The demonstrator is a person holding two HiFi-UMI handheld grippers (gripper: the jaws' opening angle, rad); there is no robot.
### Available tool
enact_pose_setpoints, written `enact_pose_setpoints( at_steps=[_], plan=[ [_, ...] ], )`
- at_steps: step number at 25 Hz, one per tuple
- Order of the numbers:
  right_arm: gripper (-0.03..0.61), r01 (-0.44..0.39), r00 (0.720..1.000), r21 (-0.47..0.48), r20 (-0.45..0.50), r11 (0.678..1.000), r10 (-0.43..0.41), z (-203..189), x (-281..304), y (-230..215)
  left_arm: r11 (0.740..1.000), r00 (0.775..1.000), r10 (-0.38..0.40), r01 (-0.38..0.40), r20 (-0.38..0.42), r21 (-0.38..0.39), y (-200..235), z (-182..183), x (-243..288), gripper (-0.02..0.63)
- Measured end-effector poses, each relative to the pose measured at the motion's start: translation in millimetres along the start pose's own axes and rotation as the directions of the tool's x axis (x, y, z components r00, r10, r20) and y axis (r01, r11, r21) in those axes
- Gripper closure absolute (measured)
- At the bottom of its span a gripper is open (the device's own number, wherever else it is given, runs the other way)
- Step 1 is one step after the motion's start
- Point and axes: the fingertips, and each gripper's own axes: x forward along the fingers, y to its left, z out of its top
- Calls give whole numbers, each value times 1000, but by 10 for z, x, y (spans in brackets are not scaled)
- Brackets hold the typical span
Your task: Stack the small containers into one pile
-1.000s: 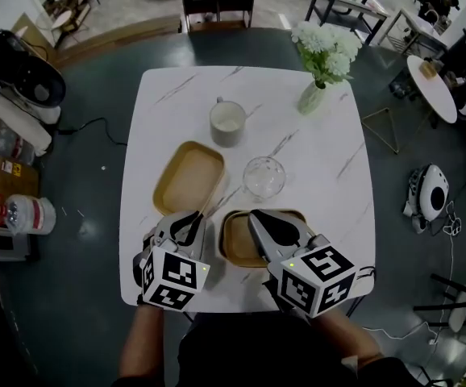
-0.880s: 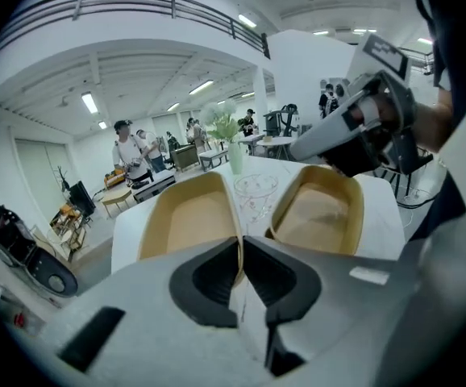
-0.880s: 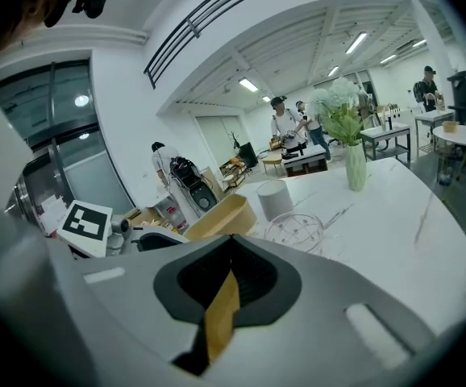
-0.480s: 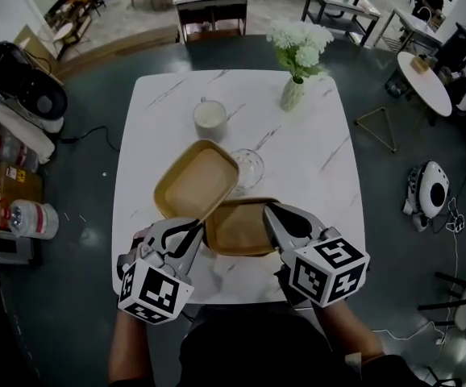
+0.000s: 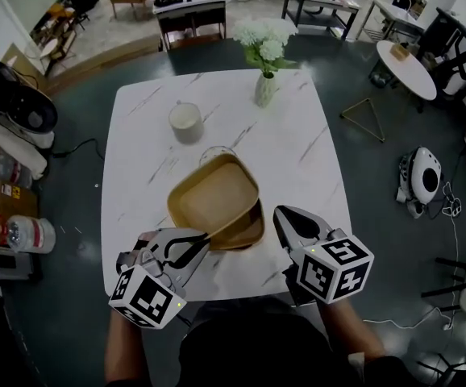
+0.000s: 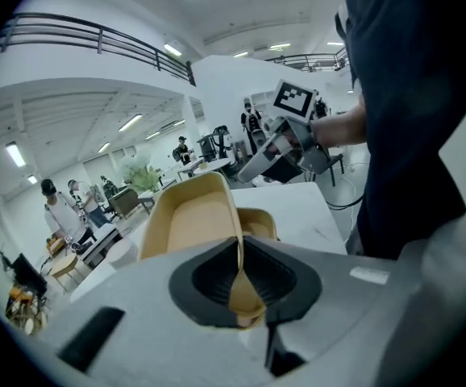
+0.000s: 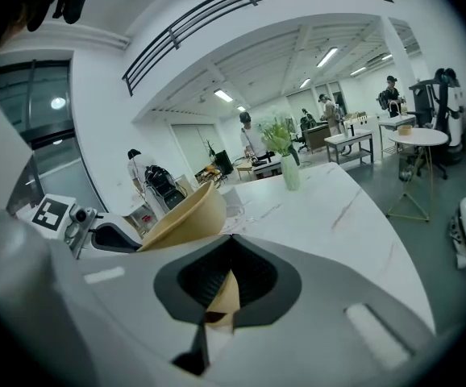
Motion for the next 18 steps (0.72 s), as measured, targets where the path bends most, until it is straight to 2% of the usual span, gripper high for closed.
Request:
enact_pose_setpoints(
  at_steps=[6,9,18],
  plan=[
    [578,41,999,19,8,999,-41,-64,-149,-159,991,993,-108,104,46,89,-226,94,44,592],
    [578,56,998,37,10,998,-57,-94,-181,-214,983,985,-159,151,71,109,-310,111,35,592],
    [578,80,996,97,19,992,-83,-146,-203,-252,950,959,-279,266,57,165,-503,-27,45,592]
  ],
)
